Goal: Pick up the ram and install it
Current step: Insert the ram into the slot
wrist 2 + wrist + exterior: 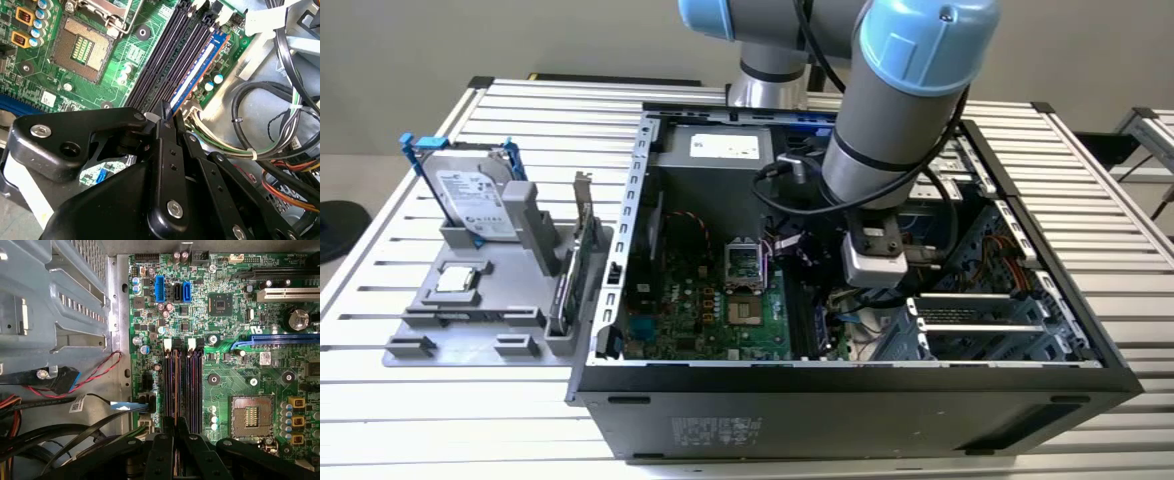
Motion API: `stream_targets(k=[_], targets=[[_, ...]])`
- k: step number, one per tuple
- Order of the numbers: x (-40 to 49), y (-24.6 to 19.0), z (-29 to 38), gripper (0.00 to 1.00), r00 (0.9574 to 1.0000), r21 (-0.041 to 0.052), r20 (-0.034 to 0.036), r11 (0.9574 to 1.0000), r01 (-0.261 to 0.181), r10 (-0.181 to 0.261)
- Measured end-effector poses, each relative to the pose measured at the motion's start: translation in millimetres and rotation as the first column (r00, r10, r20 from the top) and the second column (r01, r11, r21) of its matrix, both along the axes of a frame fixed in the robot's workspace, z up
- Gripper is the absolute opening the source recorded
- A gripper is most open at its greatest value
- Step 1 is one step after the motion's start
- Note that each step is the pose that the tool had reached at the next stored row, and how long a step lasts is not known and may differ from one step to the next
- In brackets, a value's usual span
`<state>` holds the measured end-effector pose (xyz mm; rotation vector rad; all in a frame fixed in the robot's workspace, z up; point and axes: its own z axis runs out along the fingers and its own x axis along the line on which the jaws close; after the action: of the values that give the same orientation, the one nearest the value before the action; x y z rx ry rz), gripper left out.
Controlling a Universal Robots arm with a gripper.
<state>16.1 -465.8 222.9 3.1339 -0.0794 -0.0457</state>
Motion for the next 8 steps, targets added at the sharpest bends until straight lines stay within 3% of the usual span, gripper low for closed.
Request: stream_targets(k=[8], targets=[[1.2,4.4,-0.7,0.0,1.0,-0.0021,0.0001,1.0,0.0,0.0]])
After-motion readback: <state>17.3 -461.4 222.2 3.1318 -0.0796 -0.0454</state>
